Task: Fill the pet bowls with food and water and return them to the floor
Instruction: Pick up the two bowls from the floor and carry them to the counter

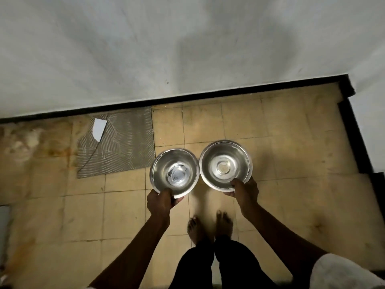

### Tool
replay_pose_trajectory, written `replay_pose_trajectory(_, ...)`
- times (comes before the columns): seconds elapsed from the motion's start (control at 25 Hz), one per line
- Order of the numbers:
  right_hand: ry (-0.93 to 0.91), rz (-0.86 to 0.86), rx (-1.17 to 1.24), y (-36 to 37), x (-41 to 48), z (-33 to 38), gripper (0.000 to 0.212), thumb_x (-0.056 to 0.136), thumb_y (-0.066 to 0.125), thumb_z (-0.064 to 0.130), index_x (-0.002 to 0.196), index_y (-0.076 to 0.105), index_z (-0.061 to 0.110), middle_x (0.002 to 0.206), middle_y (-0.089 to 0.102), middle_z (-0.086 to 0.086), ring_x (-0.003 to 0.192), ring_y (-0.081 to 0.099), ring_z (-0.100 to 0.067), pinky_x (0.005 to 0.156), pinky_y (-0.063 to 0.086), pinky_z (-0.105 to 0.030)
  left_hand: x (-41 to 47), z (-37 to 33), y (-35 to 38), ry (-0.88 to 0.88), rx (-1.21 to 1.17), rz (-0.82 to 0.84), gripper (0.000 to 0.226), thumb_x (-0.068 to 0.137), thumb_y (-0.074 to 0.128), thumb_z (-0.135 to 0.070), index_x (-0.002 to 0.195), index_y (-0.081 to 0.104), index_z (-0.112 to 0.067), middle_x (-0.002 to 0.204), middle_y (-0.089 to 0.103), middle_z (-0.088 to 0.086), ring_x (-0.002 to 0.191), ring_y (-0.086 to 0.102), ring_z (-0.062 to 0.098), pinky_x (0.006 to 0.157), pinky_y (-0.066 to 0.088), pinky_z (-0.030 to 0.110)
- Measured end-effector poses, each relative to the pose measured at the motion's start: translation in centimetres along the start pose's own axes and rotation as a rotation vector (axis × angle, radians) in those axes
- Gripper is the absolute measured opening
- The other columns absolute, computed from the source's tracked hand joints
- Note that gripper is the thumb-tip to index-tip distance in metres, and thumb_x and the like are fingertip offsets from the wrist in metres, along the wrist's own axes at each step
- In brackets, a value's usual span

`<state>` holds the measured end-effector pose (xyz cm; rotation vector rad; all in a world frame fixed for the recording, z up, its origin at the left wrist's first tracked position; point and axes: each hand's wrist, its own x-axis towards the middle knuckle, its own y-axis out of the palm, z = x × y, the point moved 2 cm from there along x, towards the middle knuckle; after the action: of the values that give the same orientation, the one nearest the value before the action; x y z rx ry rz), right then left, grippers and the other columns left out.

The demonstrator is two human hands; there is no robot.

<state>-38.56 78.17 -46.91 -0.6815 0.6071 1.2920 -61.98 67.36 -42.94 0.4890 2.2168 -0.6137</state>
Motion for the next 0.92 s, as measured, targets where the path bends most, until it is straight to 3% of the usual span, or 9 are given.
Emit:
replay_pose_trajectory(0.16,-0.04,0.028,-0.034,-4.0,-8.6,7.3,0.054,0.084,0.069,-0.006,0.135,0.062,0.011,0.119,0.068,-0.013,0.096,0.073,-0.034,0.051,0.062,-0.032,-8.7,-5.4,-3.4,0.061,0.037,0.05,0.043,0.081,0.065,0.008,0.122,0.07,-0.003,0.11,0.076,0.022,0.067,0.079,0.034,0.056,0.063,0.031)
replay_pose_trajectory(0.36,-0.037,-0.04,0.025,-9.2,-15.5,9.8,0.05,0.085,0.067,-0.007,0.132,0.064,0.009,0.116,0.07,-0.018,0.094,0.074,-0.04,0.05,0.062,-0.034,-14.9,-8.0,-5.8,0.169,0.135,0.126,0.043,0.081,0.071,0.005,0.123,0.072,-0.007,0.11,0.077,0.017,0.07,0.08,0.03,0.062,0.065,0.037)
replay_pose_trajectory(0.56,-0.007,-0.116,0.091,-12.7,-20.1,8.1,0.047,0.085,0.069,-0.004,0.129,0.063,0.008,0.109,0.071,-0.015,0.086,0.076,-0.037,0.058,0.065,-0.041,-17.4,-8.2,-6.3,0.22,0.297,0.31,0.041,0.082,0.067,0.004,0.121,0.073,-0.007,0.11,0.077,0.019,0.072,0.08,0.034,0.064,0.065,0.036)
replay_pose_trajectory(0.72,0.011,-0.258,0.234,-14.7,-23.8,5.4,0.045,0.083,0.07,-0.007,0.12,0.062,0.018,0.1,0.069,-0.007,0.082,0.074,-0.033,0.061,0.065,-0.046,-17.4,-9.1,-5.5,0.236,0.453,0.494,0.038,0.081,0.065,0.005,0.115,0.074,-0.006,0.108,0.078,0.023,0.074,0.08,0.036,0.072,0.066,0.04)
replay_pose_trajectory(0.92,0.065,-0.446,0.435,-16.5,-28.6,-0.6,0.037,0.084,0.07,-0.003,0.12,0.067,0.009,0.101,0.074,-0.015,0.08,0.076,-0.036,0.07,0.065,-0.059,-19.3,-9.6,-3.7,0.313,0.701,0.704,0.04,0.082,0.066,0.005,0.119,0.073,-0.009,0.103,0.079,0.021,0.078,0.08,0.037,0.071,0.066,0.042)
